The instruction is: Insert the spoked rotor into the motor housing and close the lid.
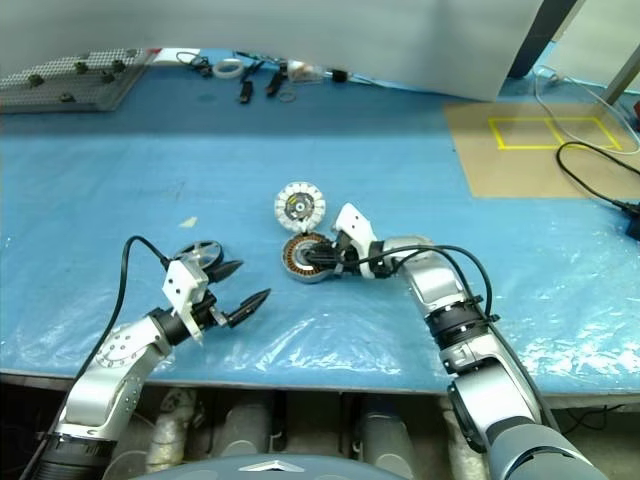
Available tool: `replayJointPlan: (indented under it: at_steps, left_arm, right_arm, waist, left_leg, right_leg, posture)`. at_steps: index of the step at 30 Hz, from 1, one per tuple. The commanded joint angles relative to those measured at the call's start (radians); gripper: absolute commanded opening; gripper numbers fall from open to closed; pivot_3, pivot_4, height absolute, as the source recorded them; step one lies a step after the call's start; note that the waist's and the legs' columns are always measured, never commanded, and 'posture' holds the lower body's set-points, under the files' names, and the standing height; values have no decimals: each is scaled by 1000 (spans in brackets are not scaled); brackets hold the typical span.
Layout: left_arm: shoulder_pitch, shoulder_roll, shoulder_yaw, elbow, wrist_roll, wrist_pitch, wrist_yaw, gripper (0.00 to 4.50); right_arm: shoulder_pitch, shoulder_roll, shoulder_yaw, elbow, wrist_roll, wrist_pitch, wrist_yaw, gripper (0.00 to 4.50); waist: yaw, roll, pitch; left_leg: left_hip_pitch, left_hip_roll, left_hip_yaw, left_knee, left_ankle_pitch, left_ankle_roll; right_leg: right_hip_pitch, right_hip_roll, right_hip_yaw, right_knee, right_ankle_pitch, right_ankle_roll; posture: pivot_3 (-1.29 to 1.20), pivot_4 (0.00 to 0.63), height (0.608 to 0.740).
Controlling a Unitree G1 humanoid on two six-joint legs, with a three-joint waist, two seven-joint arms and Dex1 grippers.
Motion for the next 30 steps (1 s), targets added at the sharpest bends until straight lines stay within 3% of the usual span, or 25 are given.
replayJointPlan:
  at_steps: [1, 17, 30]
  left_arm:
    - [-6, 3, 12, 7, -1, -37, -9, 4500]
    - [9, 28, -9, 22, -22, -78, -124, 4500]
    - [-64, 47, -19, -1, -58, -4, -159, 4500]
  right_arm:
    - [-26, 2, -24, 12, -8, -29, -10, 664]
    - [-5, -4, -9, -10, -37, -34, 11, 664]
    - [-20, -1, -11, -3, -49, -58, 19, 664]
  waist:
    - [0, 0, 0]
    - [1, 0, 0]
    - [0, 0, 0]
  left_leg:
    - [0, 0, 0, 0, 0, 0]
    - [0, 0, 0, 0, 0, 1]
    - [1, 0, 0, 0, 0, 1]
  right_leg:
    - [0, 0, 0, 0, 0, 0]
    - [0, 0, 0, 0, 0, 0]
    - [0, 0, 0, 1, 0, 0]
  posture:
    - [0, 150, 740]
    - [0, 150, 740]
    - [0, 150, 740]
